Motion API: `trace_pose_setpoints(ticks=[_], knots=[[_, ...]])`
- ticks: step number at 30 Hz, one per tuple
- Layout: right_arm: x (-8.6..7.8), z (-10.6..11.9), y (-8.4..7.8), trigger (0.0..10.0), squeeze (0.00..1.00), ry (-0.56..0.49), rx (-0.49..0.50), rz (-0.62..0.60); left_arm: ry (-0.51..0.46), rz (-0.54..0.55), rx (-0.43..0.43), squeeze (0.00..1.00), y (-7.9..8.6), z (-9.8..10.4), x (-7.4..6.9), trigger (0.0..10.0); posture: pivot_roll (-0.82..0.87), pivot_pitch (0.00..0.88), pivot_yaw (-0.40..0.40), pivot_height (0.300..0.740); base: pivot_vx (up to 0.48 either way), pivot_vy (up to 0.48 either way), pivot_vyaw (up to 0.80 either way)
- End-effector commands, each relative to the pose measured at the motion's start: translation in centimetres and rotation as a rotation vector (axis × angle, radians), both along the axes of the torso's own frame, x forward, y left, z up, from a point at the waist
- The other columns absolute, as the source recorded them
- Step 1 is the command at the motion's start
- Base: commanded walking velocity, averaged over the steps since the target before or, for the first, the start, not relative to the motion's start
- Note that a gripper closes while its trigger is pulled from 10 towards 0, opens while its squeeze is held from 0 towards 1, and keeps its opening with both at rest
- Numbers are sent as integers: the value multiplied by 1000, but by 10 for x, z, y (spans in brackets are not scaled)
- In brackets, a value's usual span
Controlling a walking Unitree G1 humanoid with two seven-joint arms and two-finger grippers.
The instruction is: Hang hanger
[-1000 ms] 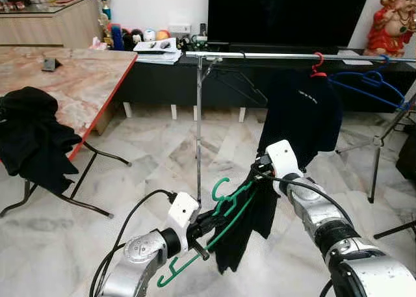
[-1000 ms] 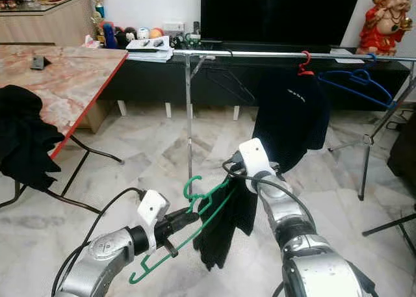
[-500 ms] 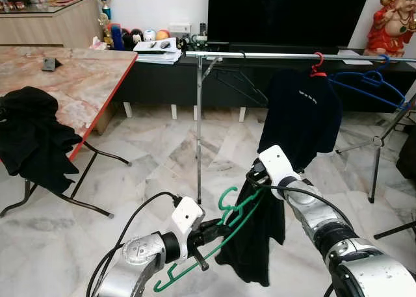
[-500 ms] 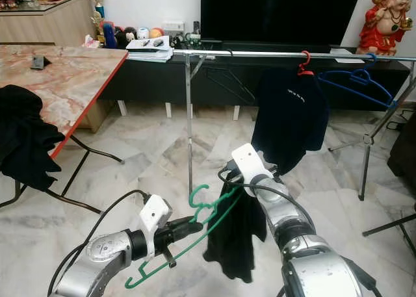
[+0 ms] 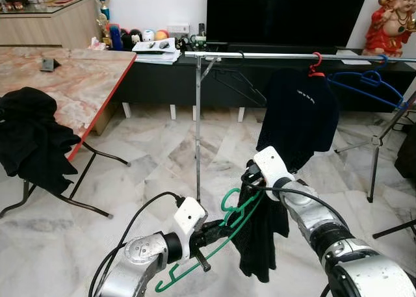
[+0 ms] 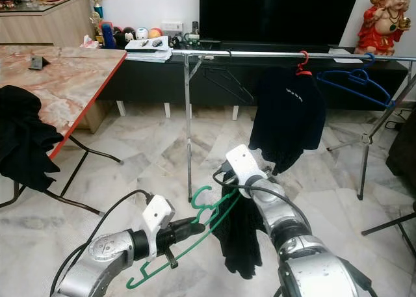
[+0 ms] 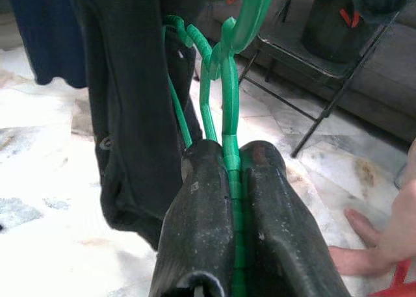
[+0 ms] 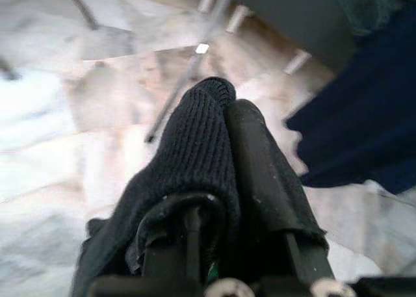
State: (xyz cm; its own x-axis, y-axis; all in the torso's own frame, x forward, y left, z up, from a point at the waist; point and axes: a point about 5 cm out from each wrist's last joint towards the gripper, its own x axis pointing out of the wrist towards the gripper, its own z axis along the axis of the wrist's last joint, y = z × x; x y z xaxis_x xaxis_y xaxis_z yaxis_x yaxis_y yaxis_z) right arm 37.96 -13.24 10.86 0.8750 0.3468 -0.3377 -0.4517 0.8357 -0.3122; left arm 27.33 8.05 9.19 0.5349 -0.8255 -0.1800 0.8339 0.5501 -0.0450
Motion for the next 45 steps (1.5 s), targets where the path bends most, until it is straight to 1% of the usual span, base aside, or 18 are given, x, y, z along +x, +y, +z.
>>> trace_pose_setpoints(ticks=[1, 4, 8, 9, 10, 11, 12, 15, 16, 17, 21, 26, 29, 32, 35, 38, 42, 45], knots=[[0, 6, 15, 10000, 0, -19, 35, 94, -49, 15, 48, 0, -8, -1, 5, 10000, 89, 7, -60, 740, 0, 0, 0], [-2, 3, 23, 10000, 0, -5, 67, 112, -88, 155, 63, 0, -3, -1, 19, 10000, 85, 8, -62, 740, 0, 0, 0], [-3, 3, 26, 10000, 0, 2, 121, 99, -103, 222, 30, 0, 0, 3, 24, 10000, 84, 9, -62, 740, 0, 0, 0], [-3, 3, 28, 10000, 0, -1, 138, 92, -112, 248, 18, 0, 2, 4, 26, 10000, 83, 9, -62, 740, 0, 0, 0], [-4, 1, 28, 10000, 0, -4, 162, 61, -127, 326, -5, 0, 7, 7, 31, 10000, 81, 10, -62, 740, 0, 0, 0], [-4, 1, 28, 10000, 0, -4, 162, 61, -127, 326, -5, 0, 7, 7, 31, 10000, 81, 10, -62, 740, 0, 0, 0], [-3, 0, 24, 10000, 0, -20, 161, -22, -130, 366, -9, 0, 10, 8, 34, 10000, 82, 10, -63, 740, 0, 0, 0], [0, -1, 11, 10000, 0, -33, 171, -165, -124, 380, 14, 0, 12, 6, 35, 10000, 78, 11, -62, 740, 0, 0, 0], [0, -1, 11, 10000, 0, -33, 171, -165, -124, 380, 14, 0, 12, 6, 35, 10000, 78, 11, -62, 740, 0, 0, 0], [0, -1, 3, 10000, 0, -41, 172, -230, -123, 385, 31, 0, 14, 3, 34, 10000, 78, 11, -62, 740, 0, 0, 0], [4, 5, -10, 10000, 0, -74, 163, -302, -118, 432, 62, 0, 21, -1, 36, 10000, 78, 10, -64, 740, 0, 0, 0], [8, 13, -16, 10000, 0, -107, 151, -330, -110, 439, 96, 0, 27, -6, 37, 10000, 81, 9, -65, 740, 0, 0, 0], [7, 13, -11, 10000, 0, -97, 165, -309, -111, 439, 87, 0, 27, -5, 37, 10000, 81, 9, -65, 740, 0, 0, 0], [5, 8, 1, 10000, 0, -75, 175, -251, -110, 411, 53, 0, 22, -3, 37, 10000, 80, 8, -63, 740, 0, 0, 0], [3, 7, 10, 10000, 0, -76, 175, -206, -98, 343, -13, 0, 14, 0, 32, 10000, 80, 8, -62, 740, 0, 0, 0], [4, 10, 11, 10000, 0, -92, 163, -185, -79, 270, -61, 0, 8, 3, 26, 10000, 81, 8, -62, 740, 0, 0, 0], [8, 17, 11, 10000, 0, -113, 148, -171, -52, 187, -72, 0, 5, 2, 20, 10000, 82, 4, -63, 740, 0, 0, 0], [12, 25, 8, 10000, 0, -139, 106, -160, -24, 135, -31, 0, 8, -3, 14, 10000, 84, 3, -64, 740, 0, 0, 0]])
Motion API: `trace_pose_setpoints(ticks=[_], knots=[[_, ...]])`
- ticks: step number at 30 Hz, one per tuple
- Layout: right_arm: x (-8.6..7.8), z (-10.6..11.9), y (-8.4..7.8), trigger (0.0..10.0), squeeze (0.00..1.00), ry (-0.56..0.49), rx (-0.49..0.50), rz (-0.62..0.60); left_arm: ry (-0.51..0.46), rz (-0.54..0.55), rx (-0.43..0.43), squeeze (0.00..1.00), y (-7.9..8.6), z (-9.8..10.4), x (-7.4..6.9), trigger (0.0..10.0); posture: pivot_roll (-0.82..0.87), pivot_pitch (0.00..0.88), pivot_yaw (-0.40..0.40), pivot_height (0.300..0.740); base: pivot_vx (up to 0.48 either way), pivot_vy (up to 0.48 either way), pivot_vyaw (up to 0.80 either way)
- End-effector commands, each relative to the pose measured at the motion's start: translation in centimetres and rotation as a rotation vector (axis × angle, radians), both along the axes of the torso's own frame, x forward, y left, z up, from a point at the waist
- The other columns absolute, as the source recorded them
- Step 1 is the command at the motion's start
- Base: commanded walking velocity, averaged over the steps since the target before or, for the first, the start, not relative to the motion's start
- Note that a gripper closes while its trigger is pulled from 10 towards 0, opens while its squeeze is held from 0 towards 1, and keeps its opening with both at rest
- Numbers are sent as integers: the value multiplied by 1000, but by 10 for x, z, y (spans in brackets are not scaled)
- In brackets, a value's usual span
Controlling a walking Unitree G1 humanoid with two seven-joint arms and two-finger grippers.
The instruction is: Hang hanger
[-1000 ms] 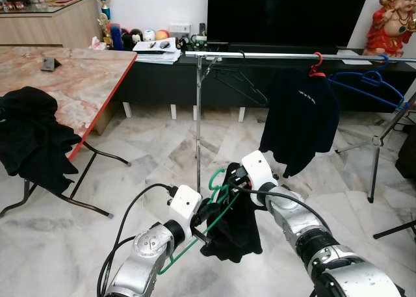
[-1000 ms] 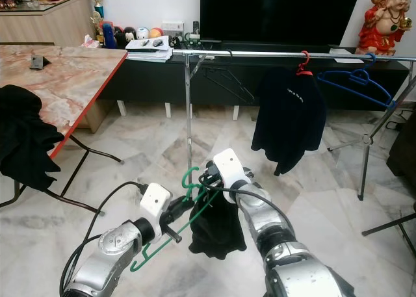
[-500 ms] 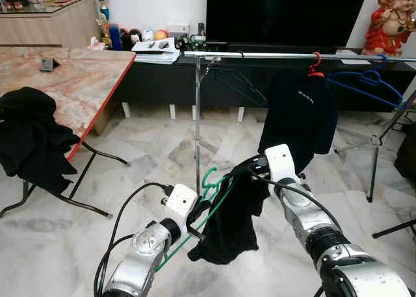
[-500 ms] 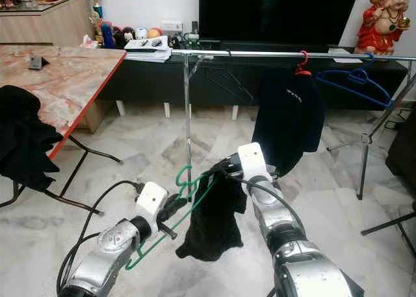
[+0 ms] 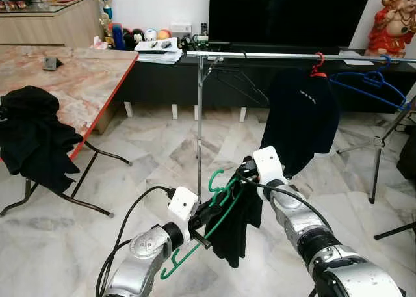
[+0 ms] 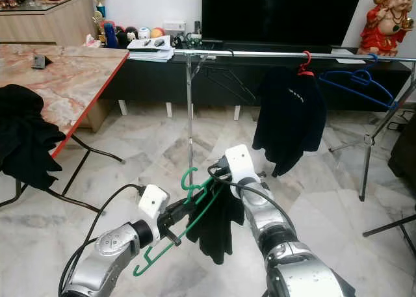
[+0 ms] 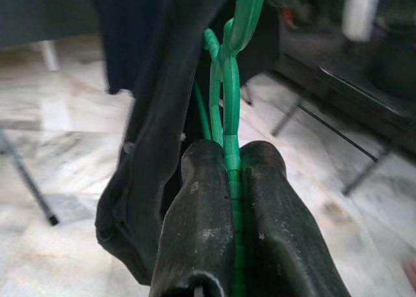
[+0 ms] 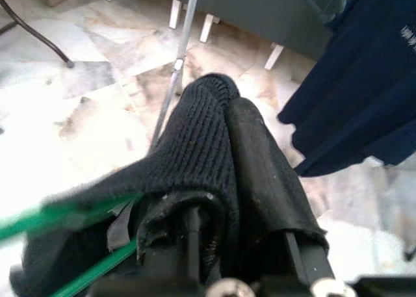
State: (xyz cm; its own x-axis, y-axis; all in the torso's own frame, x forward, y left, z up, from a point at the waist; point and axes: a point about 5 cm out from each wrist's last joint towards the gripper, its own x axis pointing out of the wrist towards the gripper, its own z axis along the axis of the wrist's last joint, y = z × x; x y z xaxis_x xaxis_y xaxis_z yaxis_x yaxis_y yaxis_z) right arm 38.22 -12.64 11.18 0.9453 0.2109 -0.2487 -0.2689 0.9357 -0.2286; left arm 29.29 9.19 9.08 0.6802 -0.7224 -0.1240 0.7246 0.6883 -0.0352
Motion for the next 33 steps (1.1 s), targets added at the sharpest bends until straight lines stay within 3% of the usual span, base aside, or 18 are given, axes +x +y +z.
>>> trace_pose_setpoints(ticks=[1, 4, 13, 16, 18, 24, 25, 26, 27, 32, 33], knots=[[9, 23, 1, 10000, 0, -82, -32, 26, 25, -54, 20, 0, -2, -4, -6, 10000, 86, 3, -64, 740, 0, 0, 0], [10, 25, 0, 10000, 0, -90, -61, 36, 35, -76, 60, 0, 1, -7, -9, 10000, 88, 3, -66, 740, 0, 0, 0], [11, 27, 0, 10000, 0, -83, -84, 83, 23, -66, 72, 0, 7, -6, -7, 10000, 86, 5, -67, 740, 0, 0, 0], [10, 25, 5, 10000, 0, -70, -56, 102, 3, -9, 57, 0, 9, -3, -1, 10000, 85, 6, -69, 740, 0, 0, 0], [7, 21, 11, 10000, 0, -51, -1, 126, -14, 30, 4, 0, 7, 2, 3, 10000, 85, 7, -71, 740, 0, 0, 0], [2, 14, 23, 10000, 0, -33, 103, 137, -58, 144, 0, 0, 6, 5, 12, 10000, 77, 8, -72, 740, 0, 0, 0], [2, 14, 23, 10000, 0, -33, 103, 137, -58, 144, 0, 0, 6, 5, 12, 10000, 77, 8, -72, 740, 0, 0, 0], [-1, 10, 29, 10000, 0, -33, 180, 122, -38, 141, -80, 0, 1, 8, 11, 10000, 70, 7, -70, 740, 0, 0, 0], [-3, 10, 30, 10000, 0, -40, 204, 123, -28, 124, -106, 0, -3, 8, 10, 10000, 69, 8, -70, 740, 0, 0, 0], [-5, 14, 33, 10000, 0, -102, 222, 160, -17, 91, -134, 0, -10, 7, 7, 10000, 64, 8, -70, 740, 0, 0, 0], [-4, 18, 35, 10000, 0, -123, 263, 173, -17, 105, -141, 0, -10, 6, 8, 10000, 60, 7, -72, 740, 0, 0, 0]])
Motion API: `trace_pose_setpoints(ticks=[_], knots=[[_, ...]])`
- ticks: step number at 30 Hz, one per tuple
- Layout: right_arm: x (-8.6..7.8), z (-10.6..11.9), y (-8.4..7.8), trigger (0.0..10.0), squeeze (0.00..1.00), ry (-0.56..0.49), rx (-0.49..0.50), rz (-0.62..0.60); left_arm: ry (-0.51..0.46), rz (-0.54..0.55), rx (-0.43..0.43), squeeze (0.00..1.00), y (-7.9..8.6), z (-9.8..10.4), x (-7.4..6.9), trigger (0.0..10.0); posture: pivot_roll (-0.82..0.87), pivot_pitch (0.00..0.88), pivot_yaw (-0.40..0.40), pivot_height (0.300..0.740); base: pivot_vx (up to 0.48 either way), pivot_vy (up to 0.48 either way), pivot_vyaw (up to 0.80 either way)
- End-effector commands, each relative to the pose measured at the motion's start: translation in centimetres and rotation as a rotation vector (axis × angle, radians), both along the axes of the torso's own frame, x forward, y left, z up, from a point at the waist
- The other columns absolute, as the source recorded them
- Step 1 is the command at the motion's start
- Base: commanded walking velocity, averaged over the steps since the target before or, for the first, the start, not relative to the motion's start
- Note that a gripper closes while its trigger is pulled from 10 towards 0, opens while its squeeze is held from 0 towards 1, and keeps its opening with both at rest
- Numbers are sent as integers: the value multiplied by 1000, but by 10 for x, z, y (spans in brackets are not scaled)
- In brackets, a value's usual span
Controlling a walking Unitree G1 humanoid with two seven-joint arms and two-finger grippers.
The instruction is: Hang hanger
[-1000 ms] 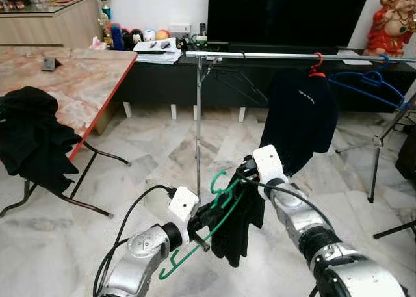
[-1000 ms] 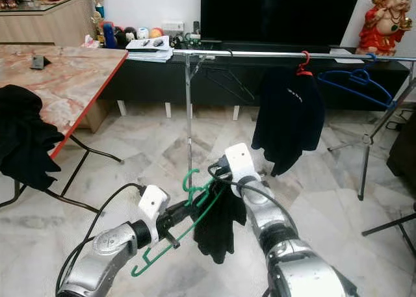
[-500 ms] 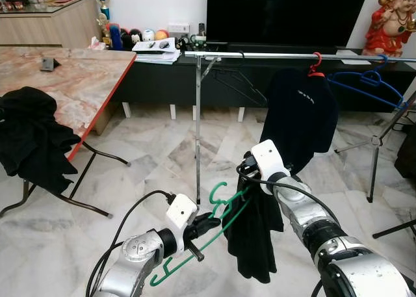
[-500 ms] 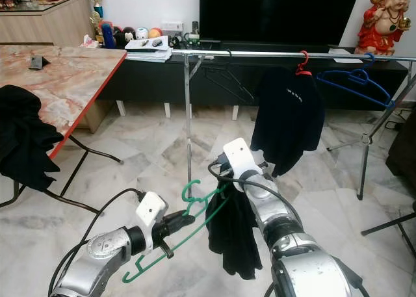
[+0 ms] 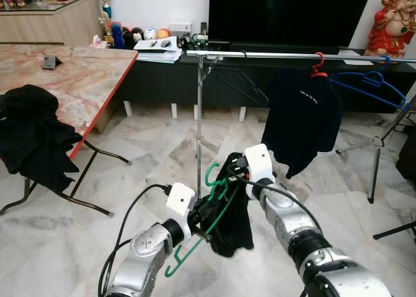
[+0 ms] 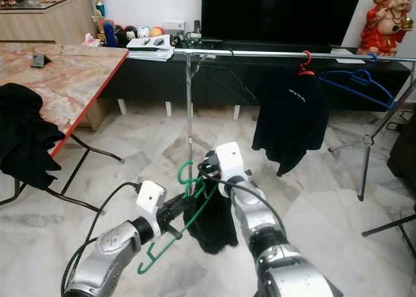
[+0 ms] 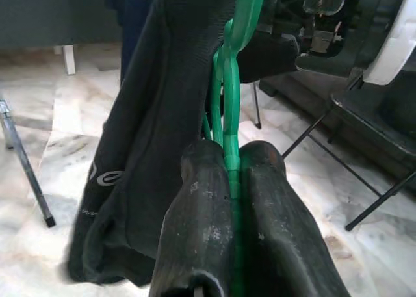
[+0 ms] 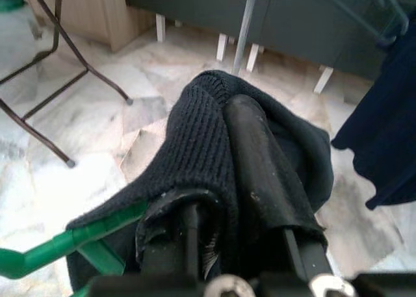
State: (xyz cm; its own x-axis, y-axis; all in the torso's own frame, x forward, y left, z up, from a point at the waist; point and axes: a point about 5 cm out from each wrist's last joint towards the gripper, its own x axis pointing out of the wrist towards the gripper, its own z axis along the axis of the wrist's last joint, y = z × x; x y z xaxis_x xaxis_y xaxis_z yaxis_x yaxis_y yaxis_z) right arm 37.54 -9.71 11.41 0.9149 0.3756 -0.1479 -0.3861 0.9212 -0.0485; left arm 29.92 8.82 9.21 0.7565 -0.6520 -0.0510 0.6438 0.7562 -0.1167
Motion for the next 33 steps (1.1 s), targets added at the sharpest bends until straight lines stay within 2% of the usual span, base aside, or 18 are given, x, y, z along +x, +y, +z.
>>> trace_pose_setpoints(ticks=[1, 3, 4, 5, 6, 8, 12, 13, 16, 17, 18, 19, 20, 25, 33], knots=[[3, 20, 7, 10000, 0, -92, 107, 34, -22, 10, -37, 0, -6, 5, 3, 10000, 60, 7, -72, 740, 0, 0, 0], [2, 25, 11, 10000, 0, -92, 259, 20, -32, 52, -59, 0, -7, 7, 8, 10000, 59, 7, -78, 740, 0, 0, 0], [1, 25, 12, 10000, 0, -85, 304, 26, -35, 68, -71, 0, -6, 8, 9, 10000, 59, 7, -78, 740, 0, 0, 0], [1, 25, 12, 10000, 0, -85, 304, 26, -35, 68, -71, 0, -6, 8, 9, 10000, 59, 7, -78, 740, 0, 0, 0], [-4, 23, 18, 10000, 0, -77, 387, 57, -39, 99, -104, 0, -6, 11, 13, 10000, 59, 9, -77, 740, 0, 0, 0], [-12, 21, 26, 10000, 0, -86, 426, 123, -43, 143, -129, 0, -4, 14, 16, 10000, 57, 10, -74, 740, 0, 0, 0], [-18, 21, 29, 10000, 0, -115, 434, 169, -42, 159, -131, 0, -4, 14, 18, 10000, 52, 11, -68, 740, 0, 0, 0], [-19, 24, 30, 10000, 0, -98, 509, 207, -43, 159, -137, 0, -4, 14, 18, 10000, 48, 11, -67, 740, 0, 0, 0], [-21, 25, 31, 10000, 0, -84, 538, 253, -46, 164, -144, 0, -3, 14, 18, 10000, 46, 13, -67, 740, 0, 0, 0], [-21, 25, 31, 10000, 0, -84, 538, 253, -46, 164, -144, 0, -3, 14, 18, 10000, 46, 13, -67, 740, 0, 0, 0], [-26, 19, 34, 10000, 0, -62, 473, 320, -49, 170, -150, 0, -4, 14, 19, 10000, 47, 13, -67, 740, 0, 0, 0], [-26, 19, 34, 10000, 0, -62, 473, 320, -49, 170, -150, 0, -4, 14, 19, 10000, 47, 13, -67, 740, 0, 0, 0], [-32, 14, 35, 10000, 0, -48, 421, 381, -52, 173, -157, 0, -4, 15, 19, 10000, 51, 18, -67, 740, 0, 0, 0], [-43, 15, 37, 10000, 0, -71, 390, 508, -55, 173, -160, 0, -4, 15, 19, 10000, 47, 21, -65, 740, 0, 0, 0], [-33, 8, 14, 10000, 0, -39, 290, 351, -62, 197, -160, 0, 2, 14, 19, 10000, 49, 16, -68, 740, 0, 0, 0]])
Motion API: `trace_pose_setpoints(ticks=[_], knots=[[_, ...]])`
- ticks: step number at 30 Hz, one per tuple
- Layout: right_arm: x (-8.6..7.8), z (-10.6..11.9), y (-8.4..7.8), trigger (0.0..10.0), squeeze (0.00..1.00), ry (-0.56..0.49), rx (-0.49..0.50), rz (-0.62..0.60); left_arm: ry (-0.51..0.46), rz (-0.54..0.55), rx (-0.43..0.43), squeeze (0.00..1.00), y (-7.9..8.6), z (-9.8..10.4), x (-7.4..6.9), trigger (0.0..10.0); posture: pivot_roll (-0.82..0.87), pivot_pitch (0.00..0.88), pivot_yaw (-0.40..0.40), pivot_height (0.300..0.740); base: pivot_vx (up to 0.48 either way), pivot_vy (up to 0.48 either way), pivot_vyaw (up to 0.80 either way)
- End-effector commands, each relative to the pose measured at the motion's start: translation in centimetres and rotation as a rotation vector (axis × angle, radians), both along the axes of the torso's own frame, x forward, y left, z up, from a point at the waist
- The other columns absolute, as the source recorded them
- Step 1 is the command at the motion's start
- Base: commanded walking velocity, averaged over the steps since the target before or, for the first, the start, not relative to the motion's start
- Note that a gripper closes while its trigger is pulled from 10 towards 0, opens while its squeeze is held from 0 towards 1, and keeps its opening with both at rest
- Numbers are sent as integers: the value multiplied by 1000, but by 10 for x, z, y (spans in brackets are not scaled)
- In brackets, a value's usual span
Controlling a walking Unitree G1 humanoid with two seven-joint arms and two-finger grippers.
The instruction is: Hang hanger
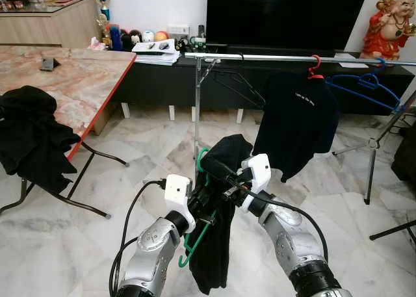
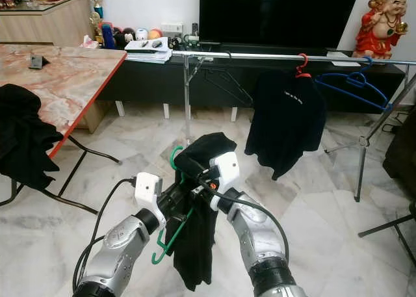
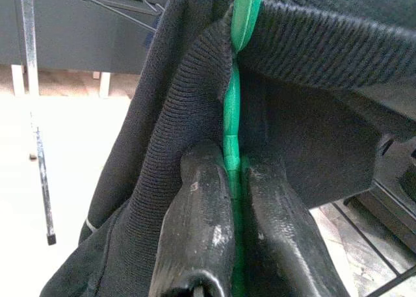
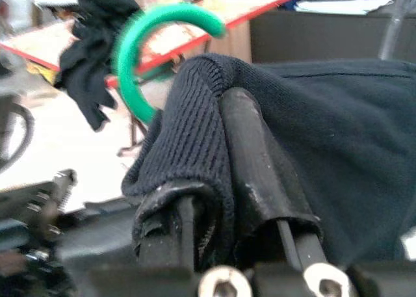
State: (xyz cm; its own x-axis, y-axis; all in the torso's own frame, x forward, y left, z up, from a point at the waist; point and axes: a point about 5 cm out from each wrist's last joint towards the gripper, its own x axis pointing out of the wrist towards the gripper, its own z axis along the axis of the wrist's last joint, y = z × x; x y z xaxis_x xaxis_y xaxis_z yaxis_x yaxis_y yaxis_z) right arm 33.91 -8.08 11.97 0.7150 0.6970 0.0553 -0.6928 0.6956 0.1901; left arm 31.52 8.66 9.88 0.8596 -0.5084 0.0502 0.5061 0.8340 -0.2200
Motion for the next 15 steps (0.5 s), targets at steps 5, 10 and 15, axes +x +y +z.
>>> trace_pose_setpoints(ticks=[5, 10, 15], knots=[[7, -2, -24, 10000, 0, 30, -56, -121, -49, 44, -15, 0, 10, 9, 4, 10000, 46, 10, -67, 740, 0, 0, 0], [5, -2, -27, 10000, 447, 25, -63, -105, -53, 34, -15, 0, 10, 9, 3, 10000, 43, 4, -69, 740, 0, 0, 0], [4, -1, -21, 10000, 937, 21, -67, -72, -55, 20, -24, 0, 8, 10, 2, 10000, 44, 1, -71, 740, 0, 0, 0]])
